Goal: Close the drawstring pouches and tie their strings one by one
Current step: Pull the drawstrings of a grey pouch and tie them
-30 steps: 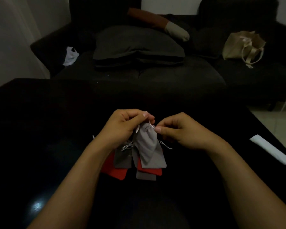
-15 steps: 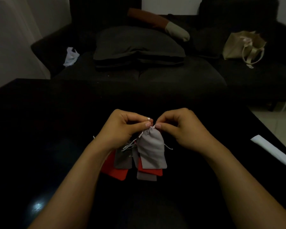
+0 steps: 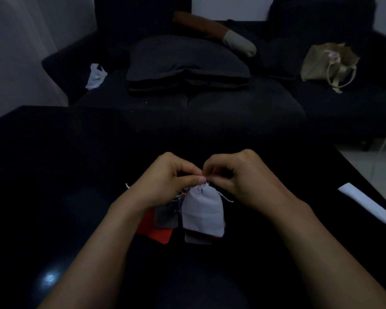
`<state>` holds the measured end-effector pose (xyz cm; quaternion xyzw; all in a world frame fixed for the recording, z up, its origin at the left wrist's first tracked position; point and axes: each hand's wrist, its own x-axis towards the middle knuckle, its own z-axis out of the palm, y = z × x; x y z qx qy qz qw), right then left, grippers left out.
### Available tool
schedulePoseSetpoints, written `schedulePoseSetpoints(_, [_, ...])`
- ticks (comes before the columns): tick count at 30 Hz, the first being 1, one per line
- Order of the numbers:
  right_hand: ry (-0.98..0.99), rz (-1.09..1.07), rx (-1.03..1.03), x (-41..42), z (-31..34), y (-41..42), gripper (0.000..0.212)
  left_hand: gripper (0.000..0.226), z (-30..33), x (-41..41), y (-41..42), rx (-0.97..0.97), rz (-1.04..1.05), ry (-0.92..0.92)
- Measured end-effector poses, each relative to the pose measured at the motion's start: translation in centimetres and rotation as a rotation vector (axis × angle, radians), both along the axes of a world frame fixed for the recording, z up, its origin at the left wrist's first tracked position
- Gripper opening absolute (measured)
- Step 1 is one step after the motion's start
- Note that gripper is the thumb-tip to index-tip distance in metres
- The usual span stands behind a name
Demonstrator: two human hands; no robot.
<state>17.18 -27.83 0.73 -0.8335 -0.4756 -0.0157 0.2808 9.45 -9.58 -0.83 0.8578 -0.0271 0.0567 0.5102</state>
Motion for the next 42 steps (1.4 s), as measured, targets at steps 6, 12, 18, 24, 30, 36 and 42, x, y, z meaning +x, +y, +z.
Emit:
schedulePoseSetpoints(6, [0.055, 0.021, -0.092, 0.1, 0.2, 0.2, 0.015, 0.010, 0.1, 0.0, 0.1, 0.026, -0.007, 0.037])
schedulePoseSetpoints(12, [0.142, -0.005, -0.011, 0.2, 0.1, 0.0, 0.016, 0.013, 0.8, -0.1, -0.3, -0.131, 0.024, -0.017])
schedulePoseSetpoints(18, [0.232, 0.022, 0.086, 0.1, 0.6, -0.1, 0.013, 0.029, 1.4, -0.1, -0.4, -0.440, 0.169, 0.000])
schedulePoseSetpoints(24, [0.474, -0.062, 0.126, 0.7, 0.9, -0.9, 0.023, 0.024, 1.1, 0.2, 0.0, -0.366, 0.299, -0.057])
schedulePoseSetpoints(30, [0.206, -0.063, 0.007, 0.0, 2.0, -0.8, 0.005, 0.024, 0.4, 0.4, -0.7, -0.131, 0.313, -0.076])
schedulePoseSetpoints(36, [0.019, -0.039, 0.071, -0.3, 1.7, 0.0, 0.006, 0.032, 0.7, 0.0, -1.2, -0.185, 0.024, 0.008])
schedulePoseSetpoints(42, [0.406, -0.059, 0.255, 0.9, 1.1, -1.1, 0.008, 0.037, 1.5, -0.4, -1.7, -0.330, 0.012, -0.068])
